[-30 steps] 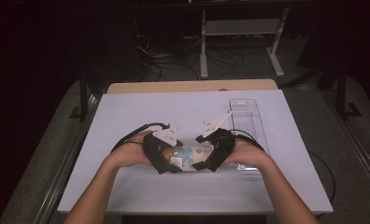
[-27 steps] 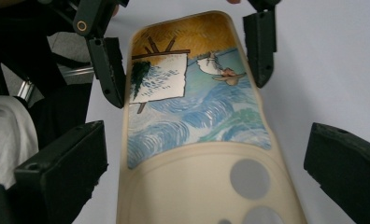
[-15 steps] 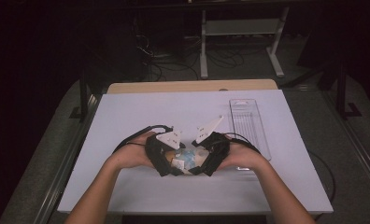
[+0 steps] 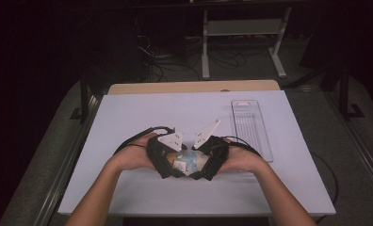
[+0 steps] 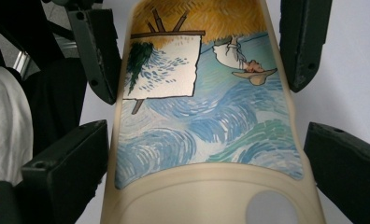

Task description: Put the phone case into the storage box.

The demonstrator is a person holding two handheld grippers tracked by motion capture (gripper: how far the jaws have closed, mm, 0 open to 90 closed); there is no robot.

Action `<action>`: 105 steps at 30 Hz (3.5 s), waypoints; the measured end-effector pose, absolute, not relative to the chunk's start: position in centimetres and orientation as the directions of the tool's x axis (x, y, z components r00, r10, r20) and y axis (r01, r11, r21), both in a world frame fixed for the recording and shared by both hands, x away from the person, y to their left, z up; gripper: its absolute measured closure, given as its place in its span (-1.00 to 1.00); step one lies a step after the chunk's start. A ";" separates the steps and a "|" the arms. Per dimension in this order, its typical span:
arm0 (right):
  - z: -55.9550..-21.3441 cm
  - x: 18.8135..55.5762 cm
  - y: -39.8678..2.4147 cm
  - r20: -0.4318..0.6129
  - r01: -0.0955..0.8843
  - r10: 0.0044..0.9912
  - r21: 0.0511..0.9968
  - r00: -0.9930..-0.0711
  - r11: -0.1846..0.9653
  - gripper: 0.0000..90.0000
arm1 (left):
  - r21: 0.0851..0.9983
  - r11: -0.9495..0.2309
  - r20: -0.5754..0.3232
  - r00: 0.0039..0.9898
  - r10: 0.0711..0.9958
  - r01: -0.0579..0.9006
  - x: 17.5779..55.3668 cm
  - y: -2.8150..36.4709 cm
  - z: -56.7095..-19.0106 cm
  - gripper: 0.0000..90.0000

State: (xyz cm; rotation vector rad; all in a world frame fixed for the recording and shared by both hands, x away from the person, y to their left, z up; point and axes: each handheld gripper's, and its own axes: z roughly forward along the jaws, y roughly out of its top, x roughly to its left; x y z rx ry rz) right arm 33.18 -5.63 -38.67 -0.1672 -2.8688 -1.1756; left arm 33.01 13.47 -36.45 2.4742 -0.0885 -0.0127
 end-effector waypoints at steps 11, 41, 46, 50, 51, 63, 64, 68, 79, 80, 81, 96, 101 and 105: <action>-38.7 33.1 -5.5 0.072 0.095 0.063 0.697 -0.995 0.711 -0.83 | 0.618 -0.784 0.007 0.998 -0.066 -0.056 33.0 13.4 -36.4 -0.75; -38.8 33.0 -5.4 0.063 0.084 0.056 0.687 -0.996 0.721 -0.78 | 0.599 -0.800 -0.011 0.999 -0.042 -0.027 32.8 13.4 -36.6 -0.82; -38.7 33.0 -5.6 0.077 0.102 0.068 0.691 -0.995 0.716 -0.78 | 0.610 -0.792 0.005 1.000 -0.028 -0.025 32.9 13.6 -36.4 -0.94; -38.7 33.2 -5.7 0.075 0.106 0.075 0.691 -0.994 0.715 -0.78 | 0.629 -0.777 0.002 1.000 -0.004 -0.004 32.9 14.2 -35.8 -0.97; -38.7 33.2 -5.7 0.074 0.108 0.078 0.690 -0.994 0.716 -0.78 | 0.637 -0.771 0.009 1.000 -0.001 -0.006 33.0 14.3 -35.7 -0.97; -38.6 33.7 -6.3 0.067 0.133 0.120 0.689 -0.991 0.713 -0.78 | 0.672 -0.737 0.015 0.994 0.104 0.067 33.5 16.8 -34.4 -1.00; -38.6 33.8 -6.4 0.063 0.135 0.127 0.690 -0.990 0.711 -0.78 | 0.673 -0.736 0.015 0.994 0.108 0.070 33.6 17.0 -34.4 -1.00; -38.6 33.8 -6.8 0.090 0.182 0.165 0.671 -0.982 0.719 -0.78 | 0.674 -0.733 0.012 0.990 0.140 0.095 33.6 17.6 -34.6 -1.00; -38.4 34.5 -7.8 0.075 0.199 0.204 0.688 -0.976 0.697 -0.78 | 0.674 -0.722 0.029 0.971 0.236 0.155 33.6 19.7 -35.1 -1.00; -38.4 34.5 -7.8 0.073 0.198 0.206 0.691 -0.976 0.696 -0.78 | 0.673 -0.721 0.025 0.970 0.243 0.163 33.5 20.0 -35.1 -1.00; -38.3 34.5 -7.8 0.078 0.206 0.212 0.689 -0.974 0.695 -0.78 | 0.677 -0.716 0.024 0.968 0.251 0.169 33.5 20.2 -35.2 -1.00; -38.3 35.0 -8.5 0.091 0.244 0.253 0.694 -0.963 0.677 -0.77 | 0.687 -0.673 0.018 0.920 0.391 0.273 32.1 22.7 -37.1 -1.00; -38.3 35.1 -8.7 0.091 0.249 0.262 0.701 -0.961 0.669 -0.77 | 0.695 -0.647 0.016 0.893 0.451 0.314 31.6 23.3 -37.9 -1.00; -38.2 35.0 -8.9 0.110 0.269 0.272 0.701 -0.956 0.660 -0.77 | 0.691 -0.638 0.019 0.874 0.486 0.340 31.3 23.7 -38.7 -1.00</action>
